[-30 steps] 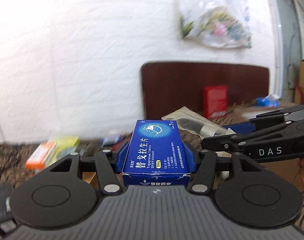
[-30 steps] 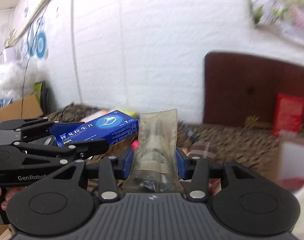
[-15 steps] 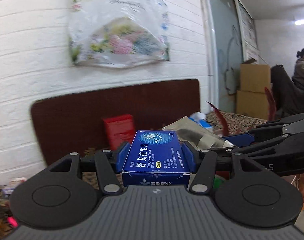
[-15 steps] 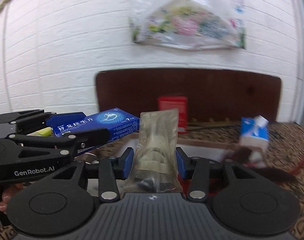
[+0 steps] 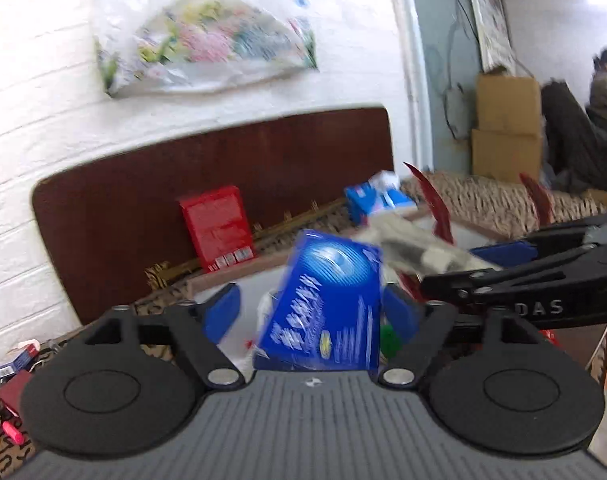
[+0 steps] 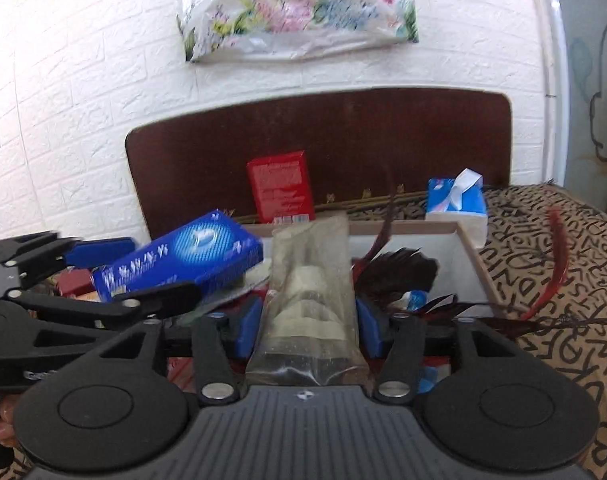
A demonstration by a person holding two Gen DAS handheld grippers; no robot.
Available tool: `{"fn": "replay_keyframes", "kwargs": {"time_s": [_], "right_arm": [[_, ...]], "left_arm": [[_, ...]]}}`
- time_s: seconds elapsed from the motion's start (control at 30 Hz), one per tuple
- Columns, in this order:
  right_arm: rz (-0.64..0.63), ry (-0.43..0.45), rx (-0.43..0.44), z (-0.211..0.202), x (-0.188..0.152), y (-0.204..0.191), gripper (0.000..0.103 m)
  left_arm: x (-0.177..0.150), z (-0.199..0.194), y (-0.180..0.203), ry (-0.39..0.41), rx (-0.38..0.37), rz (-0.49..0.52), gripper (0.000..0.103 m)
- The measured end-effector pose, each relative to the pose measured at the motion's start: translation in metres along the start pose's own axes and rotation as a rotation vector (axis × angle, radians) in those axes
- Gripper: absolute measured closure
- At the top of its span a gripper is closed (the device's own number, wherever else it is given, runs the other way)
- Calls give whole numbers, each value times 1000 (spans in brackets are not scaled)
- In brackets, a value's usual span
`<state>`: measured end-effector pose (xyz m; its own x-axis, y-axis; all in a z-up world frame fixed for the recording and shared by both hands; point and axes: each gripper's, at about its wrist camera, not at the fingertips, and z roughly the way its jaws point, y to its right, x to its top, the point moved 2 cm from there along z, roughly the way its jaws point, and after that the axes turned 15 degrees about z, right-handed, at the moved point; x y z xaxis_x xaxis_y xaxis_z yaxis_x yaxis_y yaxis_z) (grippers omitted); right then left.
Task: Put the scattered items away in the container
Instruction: 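Lift and carry both held items over the cardboard container, then open both tools to drop the box and bag into the container, then grasp the small tan box with left tool while right tool grasps the gold box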
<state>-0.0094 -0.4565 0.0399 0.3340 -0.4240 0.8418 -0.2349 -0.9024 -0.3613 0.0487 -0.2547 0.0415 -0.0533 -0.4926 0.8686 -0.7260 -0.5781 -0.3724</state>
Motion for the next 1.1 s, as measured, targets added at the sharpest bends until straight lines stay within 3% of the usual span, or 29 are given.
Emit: {"fn": "replay_keyframes", "kwargs": {"time_s": [0.27, 0.3, 0.33, 0.37, 0.5, 0.67, 0.9, 1.1], "right_arm": [[-76, 79, -21, -23, -2, -25, 27], [-86, 91, -20, -25, -3, -30, 22], [-94, 105, -13, -29, -3, -35, 7], [-103, 122, 0, -32, -4, -42, 0], [-172, 148, 65, -42, -10, -80, 0], [-231, 113, 212, -40, -29, -133, 0], [-302, -2, 393, -11, -81, -213, 0], [-336, -94, 438, 17, -114, -252, 0]], "left_arm": [[-16, -32, -13, 14, 27, -26, 8], [-18, -34, -15, 12, 33, -33, 8], [-18, -36, -17, 13, 37, -40, 8], [-18, -37, -18, 14, 40, -47, 8], [-24, -51, -27, 25, 79, -59, 7], [-50, -77, -46, -1, 147, -65, 6], [-106, -93, -82, -133, 270, -129, 5], [-152, -85, -115, -248, 404, -158, 5]]}}
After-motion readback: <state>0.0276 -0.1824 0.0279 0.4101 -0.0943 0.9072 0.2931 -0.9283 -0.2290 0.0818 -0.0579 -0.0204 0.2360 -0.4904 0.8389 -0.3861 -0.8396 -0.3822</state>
